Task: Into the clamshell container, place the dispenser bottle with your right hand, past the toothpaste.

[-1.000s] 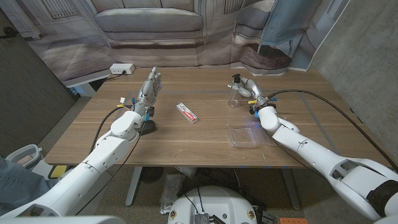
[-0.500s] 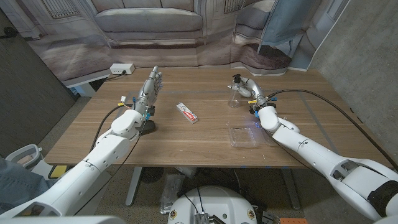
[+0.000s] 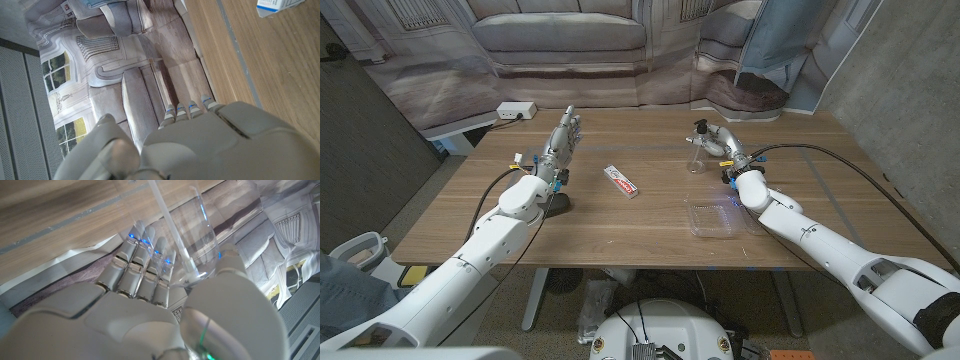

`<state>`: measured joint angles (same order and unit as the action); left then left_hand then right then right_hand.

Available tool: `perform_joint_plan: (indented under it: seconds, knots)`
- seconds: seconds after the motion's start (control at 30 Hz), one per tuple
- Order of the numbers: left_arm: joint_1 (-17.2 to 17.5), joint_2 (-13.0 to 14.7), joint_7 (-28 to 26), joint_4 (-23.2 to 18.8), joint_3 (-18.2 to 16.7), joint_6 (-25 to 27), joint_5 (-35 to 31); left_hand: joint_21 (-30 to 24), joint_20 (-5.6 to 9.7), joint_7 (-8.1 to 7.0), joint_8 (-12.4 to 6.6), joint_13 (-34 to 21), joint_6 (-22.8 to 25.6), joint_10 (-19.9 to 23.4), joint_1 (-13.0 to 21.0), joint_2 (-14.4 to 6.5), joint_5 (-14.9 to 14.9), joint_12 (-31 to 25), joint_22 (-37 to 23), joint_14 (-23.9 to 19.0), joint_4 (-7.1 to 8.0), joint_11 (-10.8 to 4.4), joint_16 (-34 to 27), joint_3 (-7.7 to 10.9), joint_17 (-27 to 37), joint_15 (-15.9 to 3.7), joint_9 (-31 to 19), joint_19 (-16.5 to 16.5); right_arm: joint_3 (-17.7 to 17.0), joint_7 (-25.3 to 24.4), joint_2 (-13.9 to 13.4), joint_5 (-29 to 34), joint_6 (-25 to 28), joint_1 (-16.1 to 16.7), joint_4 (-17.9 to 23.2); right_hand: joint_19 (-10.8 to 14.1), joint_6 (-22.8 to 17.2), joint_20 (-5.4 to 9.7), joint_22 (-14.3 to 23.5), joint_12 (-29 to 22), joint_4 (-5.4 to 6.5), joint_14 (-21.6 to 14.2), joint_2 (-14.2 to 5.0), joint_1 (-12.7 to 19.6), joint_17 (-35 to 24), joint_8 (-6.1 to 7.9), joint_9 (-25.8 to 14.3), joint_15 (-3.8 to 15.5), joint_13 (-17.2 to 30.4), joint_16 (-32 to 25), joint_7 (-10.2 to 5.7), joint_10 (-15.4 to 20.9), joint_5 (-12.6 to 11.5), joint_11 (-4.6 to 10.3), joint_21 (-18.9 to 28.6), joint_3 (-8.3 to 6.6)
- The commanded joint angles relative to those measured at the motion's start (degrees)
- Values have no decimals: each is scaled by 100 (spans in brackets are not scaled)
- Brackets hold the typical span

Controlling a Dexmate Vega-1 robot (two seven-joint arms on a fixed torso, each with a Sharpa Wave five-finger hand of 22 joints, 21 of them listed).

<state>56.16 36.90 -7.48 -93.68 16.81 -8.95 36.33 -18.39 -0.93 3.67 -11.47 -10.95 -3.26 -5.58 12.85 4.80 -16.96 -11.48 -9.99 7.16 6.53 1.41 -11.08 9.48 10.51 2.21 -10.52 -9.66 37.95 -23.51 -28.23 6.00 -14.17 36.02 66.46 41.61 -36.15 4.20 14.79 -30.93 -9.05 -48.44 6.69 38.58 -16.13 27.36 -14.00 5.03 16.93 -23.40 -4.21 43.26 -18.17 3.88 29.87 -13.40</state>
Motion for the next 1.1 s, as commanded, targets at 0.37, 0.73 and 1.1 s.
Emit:
perform_joint_plan:
  seconds: [0.37,0.73,1.1]
  knots:
    - [8,1,-11,-32,-17,-21,-15,23,-17,13,6,4,50,-1,12,-73,-41,-19,-31,25,13,-13,6,-38,19,-14,-28,19,-169,117,-75,-187,-212,74,153,99,-651,692,33,26,39,-189,-863,970,-42,-54,1,793,27,-50,-686,825,60,732,108,-23]
    - [-51,-4,-13,-23,17,34,-37,46,-20,14,5,4,55,5,16,-81,-43,-21,-32,28,12,-19,7,-51,19,-12,-28,18,-245,146,-140,-205,-181,135,305,111,-646,705,46,41,51,-211,-871,999,-58,-62,16,794,35,-51,-663,854,89,716,144,-24]
    - [-291,-146,127,241,134,-20,-47,62,-13,18,7,4,52,5,19,-87,-44,-21,-32,30,10,-16,8,-61,19,-13,-28,28,-350,243,-270,-274,-114,235,520,177,-664,751,62,77,61,-242,-883,1050,-83,-61,28,806,47,-53,-646,864,131,667,216,-27]
